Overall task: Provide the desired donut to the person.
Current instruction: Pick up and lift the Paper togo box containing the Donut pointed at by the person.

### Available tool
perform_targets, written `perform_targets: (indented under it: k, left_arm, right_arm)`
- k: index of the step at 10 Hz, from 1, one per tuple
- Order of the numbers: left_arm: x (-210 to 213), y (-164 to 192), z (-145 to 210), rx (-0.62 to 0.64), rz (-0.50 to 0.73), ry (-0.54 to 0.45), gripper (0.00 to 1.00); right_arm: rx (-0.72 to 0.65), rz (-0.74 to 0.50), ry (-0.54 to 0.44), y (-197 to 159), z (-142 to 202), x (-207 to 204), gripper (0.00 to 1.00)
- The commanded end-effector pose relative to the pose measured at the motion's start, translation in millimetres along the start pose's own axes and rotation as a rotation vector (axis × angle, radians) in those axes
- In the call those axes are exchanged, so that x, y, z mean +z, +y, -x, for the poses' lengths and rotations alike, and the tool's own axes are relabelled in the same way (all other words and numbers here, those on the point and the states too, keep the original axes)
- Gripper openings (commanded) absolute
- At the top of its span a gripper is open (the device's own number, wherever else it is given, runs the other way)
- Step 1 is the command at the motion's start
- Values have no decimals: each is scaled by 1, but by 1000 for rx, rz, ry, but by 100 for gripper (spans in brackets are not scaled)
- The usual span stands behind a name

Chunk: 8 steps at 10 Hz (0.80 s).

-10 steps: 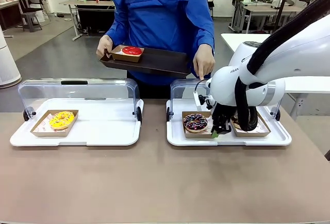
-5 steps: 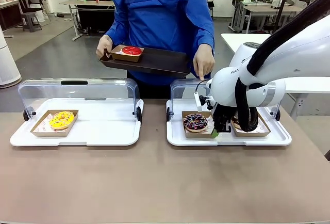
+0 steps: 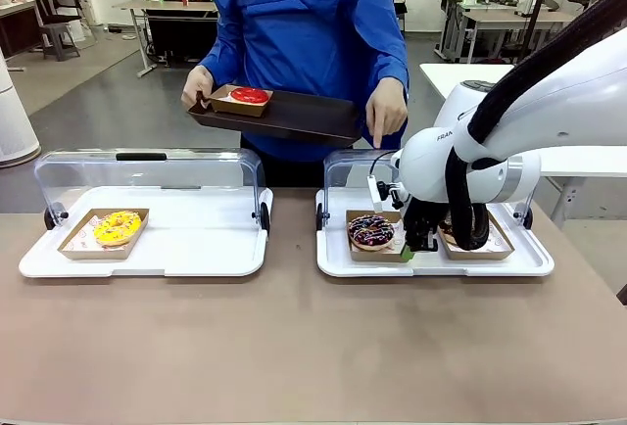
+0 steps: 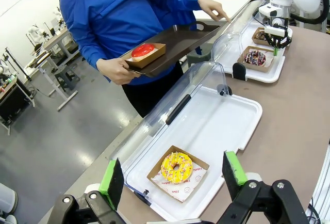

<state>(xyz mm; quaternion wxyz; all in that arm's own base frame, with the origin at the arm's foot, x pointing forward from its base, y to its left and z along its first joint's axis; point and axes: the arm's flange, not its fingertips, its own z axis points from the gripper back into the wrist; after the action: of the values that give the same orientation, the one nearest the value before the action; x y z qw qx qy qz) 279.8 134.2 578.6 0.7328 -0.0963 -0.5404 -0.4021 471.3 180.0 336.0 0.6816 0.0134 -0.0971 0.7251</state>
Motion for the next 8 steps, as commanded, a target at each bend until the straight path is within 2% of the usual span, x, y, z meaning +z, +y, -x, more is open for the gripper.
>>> perform_targets:
  k: [1, 6, 7, 8]
  left_arm:
    - [0, 0, 0, 1, -2, 2, 100]
    - [0, 0, 0, 1, -2, 2, 100]
    - [0, 0, 0, 1, -2, 2, 100]
    - [0, 0, 0, 1, -2, 2, 100]
  right_arm:
    - [35, 25, 2, 7, -2, 9, 0]
    - [40, 47, 2, 20, -8, 33, 0]
    - [37, 30, 5, 31, -9, 50, 0]
    - [68, 73, 6, 50, -7, 75, 0]
